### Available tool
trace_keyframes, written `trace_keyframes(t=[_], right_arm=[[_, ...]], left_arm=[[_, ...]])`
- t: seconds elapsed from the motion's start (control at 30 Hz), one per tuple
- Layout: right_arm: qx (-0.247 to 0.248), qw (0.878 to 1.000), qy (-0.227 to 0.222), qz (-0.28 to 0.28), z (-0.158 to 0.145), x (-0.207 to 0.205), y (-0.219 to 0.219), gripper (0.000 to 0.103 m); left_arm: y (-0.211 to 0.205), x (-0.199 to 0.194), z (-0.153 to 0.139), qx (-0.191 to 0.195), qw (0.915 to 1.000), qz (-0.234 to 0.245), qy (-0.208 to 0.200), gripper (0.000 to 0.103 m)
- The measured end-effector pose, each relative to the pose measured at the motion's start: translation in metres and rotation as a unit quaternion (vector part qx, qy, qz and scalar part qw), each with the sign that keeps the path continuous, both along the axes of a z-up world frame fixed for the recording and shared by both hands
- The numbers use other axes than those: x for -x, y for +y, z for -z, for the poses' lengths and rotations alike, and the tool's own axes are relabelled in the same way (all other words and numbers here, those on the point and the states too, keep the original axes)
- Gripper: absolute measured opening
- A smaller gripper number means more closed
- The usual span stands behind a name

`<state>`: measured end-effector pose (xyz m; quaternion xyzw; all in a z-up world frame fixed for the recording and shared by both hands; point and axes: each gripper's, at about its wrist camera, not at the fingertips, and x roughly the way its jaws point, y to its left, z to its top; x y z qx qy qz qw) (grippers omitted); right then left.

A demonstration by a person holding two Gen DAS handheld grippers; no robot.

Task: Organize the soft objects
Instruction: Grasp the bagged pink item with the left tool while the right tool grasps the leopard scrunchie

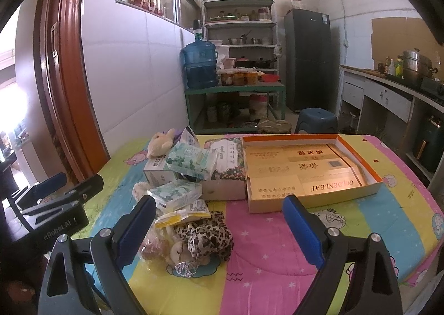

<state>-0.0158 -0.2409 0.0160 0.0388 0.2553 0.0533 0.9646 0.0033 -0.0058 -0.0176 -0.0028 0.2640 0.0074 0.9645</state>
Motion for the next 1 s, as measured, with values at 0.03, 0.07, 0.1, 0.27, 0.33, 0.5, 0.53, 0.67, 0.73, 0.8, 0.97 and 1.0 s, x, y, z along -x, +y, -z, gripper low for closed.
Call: trace_keyframes(t=[0.03, 0.07, 0.1, 0.27, 0.33, 0.5, 0.53, 0.67, 0.73, 0.8, 0.97, 1.0], right_arm=[[0.001, 1.0, 0.003, -0.003, 0.002, -0.001, 0.0, 0.093], [0.002, 1.0, 0.007, -0.007, 0.004, -0.001, 0.0, 0.093], [0.003, 1.0, 0.011, -0.011, 0.008, -0.002, 0.0, 0.093], [-0.004, 0.998, 0.041, -0.039, 0.025, -0.009, 0.0, 0.093], [-0.012, 0.997, 0.053, -0.05, 0.032, -0.013, 0.0, 0.093], [-0.016, 0.995, 0.075, -0.062, 0.049, -0.025, 0.002, 0.093], [-0.016, 0.995, 0.079, -0.063, 0.052, -0.028, 0.002, 0.093], [-0.008, 0.994, 0.085, -0.066, 0.061, -0.037, 0.004, 0.086], [-0.005, 0.994, 0.09, -0.069, 0.066, -0.041, 0.005, 0.079], [-0.015, 0.991, 0.106, -0.076, 0.072, -0.047, 0.003, 0.071], [-0.05, 0.984, 0.141, -0.099, 0.086, -0.058, -0.003, 0.051], [-0.054, 0.983, 0.14, -0.102, 0.087, -0.058, -0.005, 0.049]], left_arm=[[0.001, 0.0, 0.002, -0.014, 0.9998, 0.0, 0.012, 0.079], [0.001, 0.001, 0.004, -0.021, 0.9996, 0.0, 0.02, 0.079], [0.002, 0.0, 0.004, -0.034, 0.9989, 0.0, 0.031, 0.079], [0.009, -0.006, 0.01, -0.034, 0.9979, 0.003, 0.054, 0.079], [0.011, -0.008, 0.014, -0.027, 0.9982, 0.005, 0.053, 0.079], [0.016, -0.015, 0.026, -0.012, 0.9988, 0.014, 0.045, 0.079], [0.017, -0.016, 0.028, -0.007, 0.9987, 0.016, 0.049, 0.079], [0.02, -0.023, 0.037, -0.011, 0.9988, 0.022, 0.043, 0.079], [0.02, -0.028, 0.044, -0.009, 0.9983, 0.027, 0.05, 0.079], [0.018, -0.031, 0.049, 0.001, 0.9974, 0.034, 0.064, 0.079], [0.008, -0.035, 0.059, 0.045, 0.9922, 0.066, 0.096, 0.079], [0.007, -0.035, 0.06, 0.055, 0.9907, 0.073, 0.101, 0.079]])
